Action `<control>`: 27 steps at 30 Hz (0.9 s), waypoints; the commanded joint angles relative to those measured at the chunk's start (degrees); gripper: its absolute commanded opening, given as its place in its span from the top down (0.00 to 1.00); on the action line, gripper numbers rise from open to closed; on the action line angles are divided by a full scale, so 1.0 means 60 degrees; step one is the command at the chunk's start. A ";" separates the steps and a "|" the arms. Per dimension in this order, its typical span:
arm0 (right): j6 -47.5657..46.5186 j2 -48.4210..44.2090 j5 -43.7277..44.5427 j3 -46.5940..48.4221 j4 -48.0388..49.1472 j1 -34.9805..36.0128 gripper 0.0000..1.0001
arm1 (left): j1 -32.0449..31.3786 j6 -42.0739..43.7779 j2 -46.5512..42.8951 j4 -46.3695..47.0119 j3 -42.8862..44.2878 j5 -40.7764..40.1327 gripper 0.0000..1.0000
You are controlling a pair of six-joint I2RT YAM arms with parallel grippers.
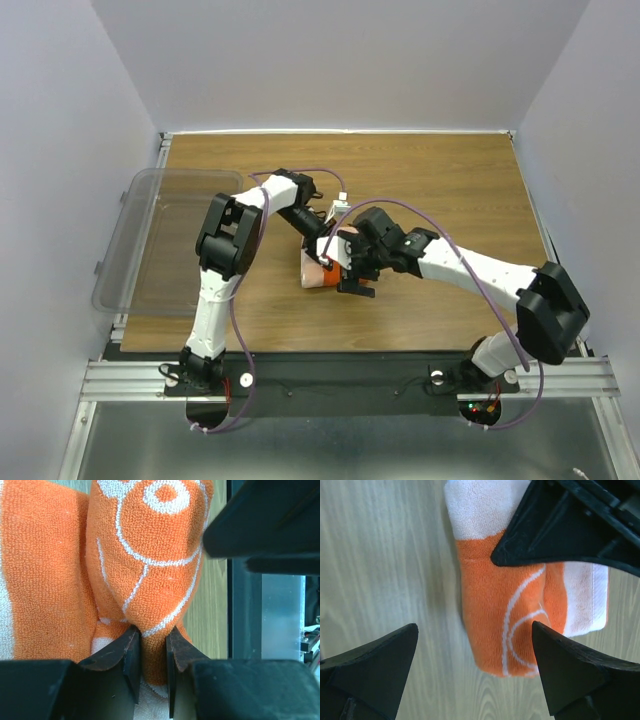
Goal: Roll the towels
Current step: Roll the towel
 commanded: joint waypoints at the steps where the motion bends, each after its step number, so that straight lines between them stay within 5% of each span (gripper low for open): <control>1: -0.0580 0.0328 0.0846 -0.0260 0.1740 0.0152 0.01 | -0.0055 0.0860 0.1068 0.0288 -0.0242 -0.2645 0.71; 9: -0.1253 0.1163 0.1139 -0.1006 0.2664 0.0152 0.05 | -0.0026 0.1051 0.1200 0.0156 -0.0037 -0.2528 0.70; 14: -0.0905 0.1427 0.0790 -0.1387 0.2738 0.0152 0.56 | 0.0134 0.0745 0.0953 0.0360 -0.0094 -0.2309 0.59; 16: -0.0566 0.1384 0.0482 -0.1432 0.2577 0.0152 0.67 | 0.0208 0.0510 0.0339 0.0843 -0.0402 -0.2235 0.52; 20: -0.0010 0.1572 -0.0383 -0.1038 0.1451 0.0137 0.81 | 0.0486 0.0099 -0.0819 0.1328 -0.0652 -0.2147 0.47; 27: 0.0957 0.2480 -0.2096 -0.0085 -0.0512 -0.0141 0.85 | 0.1540 0.0274 -0.2342 0.0656 -0.0096 -0.2660 0.44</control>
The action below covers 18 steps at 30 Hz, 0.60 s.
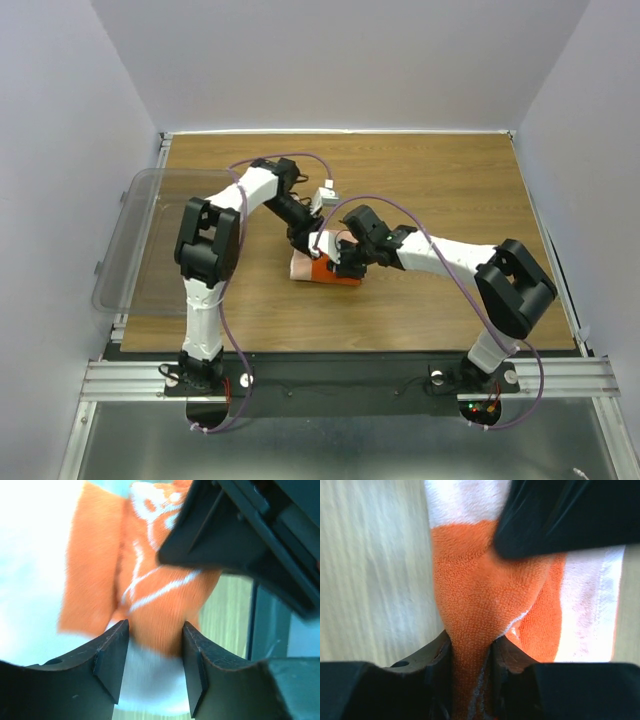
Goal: Roll the towels
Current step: Roll the towel
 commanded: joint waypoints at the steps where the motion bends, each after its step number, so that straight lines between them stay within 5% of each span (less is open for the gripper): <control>1: 0.1110 0.0700 -0.2108 0.0177 -0.2598 -0.0152 0.85 | 0.1140 0.0398 -0.1076 0.0079 0.0454 -0.1330 0.44; 9: 0.2064 0.2237 -0.4525 0.1758 -0.4047 -0.1294 0.86 | 0.2503 0.0311 -0.3066 0.1086 -0.1270 -0.1022 0.44; 15: 0.1274 0.4446 -0.6150 0.3660 -0.6768 -0.1881 0.84 | 0.2051 0.0339 -0.6578 0.3838 -0.3965 -0.2777 0.35; 18: 0.1098 0.5299 -0.6445 0.4248 -0.7431 -0.2042 0.84 | 0.0999 0.0573 -0.7549 0.4426 -0.5400 -0.3641 0.33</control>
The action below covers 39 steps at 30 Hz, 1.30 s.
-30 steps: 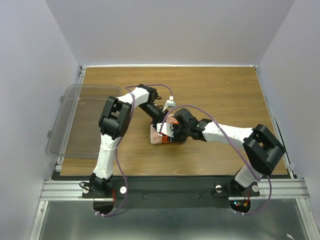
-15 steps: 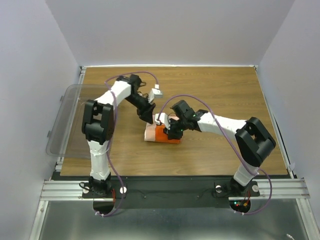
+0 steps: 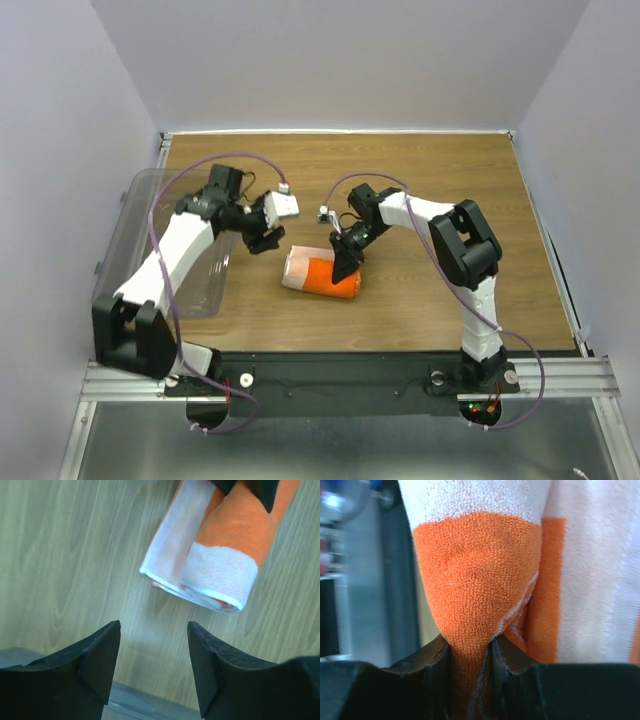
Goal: Roll the towels
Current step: Roll the towel
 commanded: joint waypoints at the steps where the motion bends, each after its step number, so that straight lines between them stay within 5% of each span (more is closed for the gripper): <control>1: -0.0392 0.1475 -0.0617 0.0370 -0.3067 0.0009 0.83 | -0.1240 0.0417 -0.1695 0.1775 -0.1552 -0.1784 0.32; 5: -0.0131 0.1989 -0.0765 0.0957 -0.3378 -0.0036 0.83 | -0.3261 0.0565 -0.2901 0.3153 -0.3718 -0.3077 0.26; 13: -0.0247 0.2926 -0.1219 0.1514 -0.4183 -0.0138 0.82 | -0.6073 -0.0138 -0.2303 0.4107 -0.3958 -0.3898 0.06; 19: -0.0261 0.3337 -0.1366 0.1675 -0.4213 -0.0299 0.81 | -0.7569 -0.0343 -0.2214 0.4634 -0.4791 -0.4777 0.04; 39: -0.1388 0.3777 -0.1249 0.1778 -0.5033 -0.0314 0.80 | -0.8567 -0.1515 -0.0282 0.7975 -0.6301 -0.7883 0.09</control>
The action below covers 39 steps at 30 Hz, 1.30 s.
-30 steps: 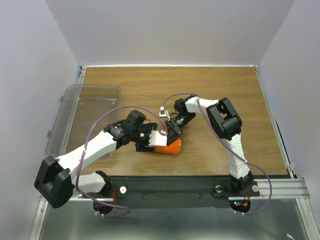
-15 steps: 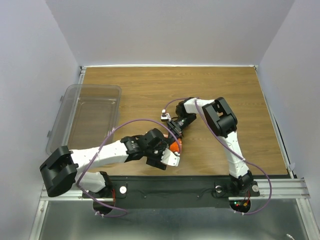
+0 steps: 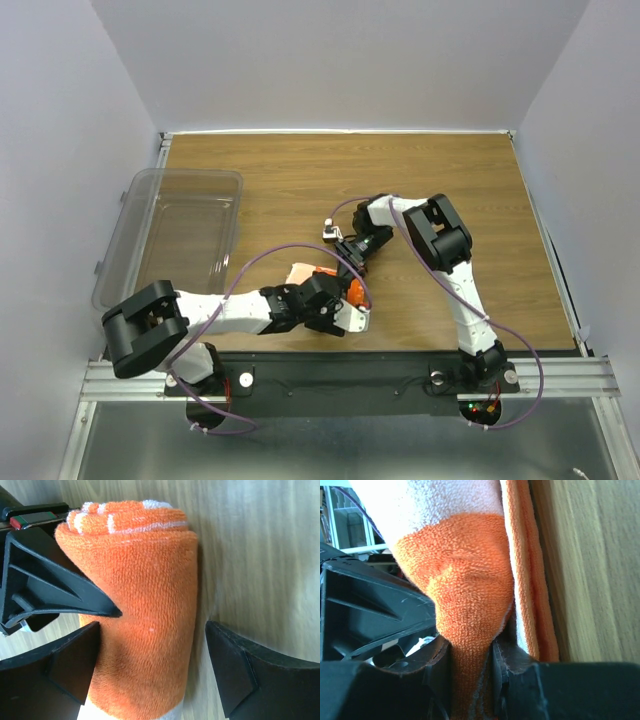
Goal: Roll the towels
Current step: Roll the towel
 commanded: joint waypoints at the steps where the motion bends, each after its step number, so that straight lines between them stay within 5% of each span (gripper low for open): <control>1: -0.1105 0.0396 0.1461 -0.0171 -0.0137 0.0116 0.79 | 0.0015 -0.0419 0.0604 0.0198 -0.0393 -0.0606 0.16; 7: -0.0858 0.0046 0.2309 0.0648 -0.0094 -0.0059 0.45 | 0.0000 -0.0712 0.1132 -0.1629 0.0265 0.1178 0.46; 12: 0.0122 0.0044 0.3145 0.2752 0.0023 -0.1113 0.23 | -0.0014 -0.0990 0.1163 -0.2877 0.0763 0.2294 0.50; 18: 0.0623 -0.0028 0.3908 0.4340 -0.0050 -0.2256 0.19 | 0.0102 -0.1137 0.1499 -0.4473 0.1524 0.3407 0.43; 28: -0.0226 -0.1653 0.3909 0.2146 -0.0109 -0.2959 0.18 | 0.0659 -0.1137 0.2846 -0.5427 0.2521 0.3717 0.16; 34: -0.0387 -0.2225 0.3967 0.1836 -0.0123 -0.3443 0.18 | 0.0659 -0.1255 0.3696 -0.5135 0.2961 0.2560 0.16; 39: -0.0431 -0.2460 0.4025 0.1851 -0.0167 -0.3780 0.18 | 0.0674 -0.1283 0.4238 -0.4857 0.3063 0.2018 0.34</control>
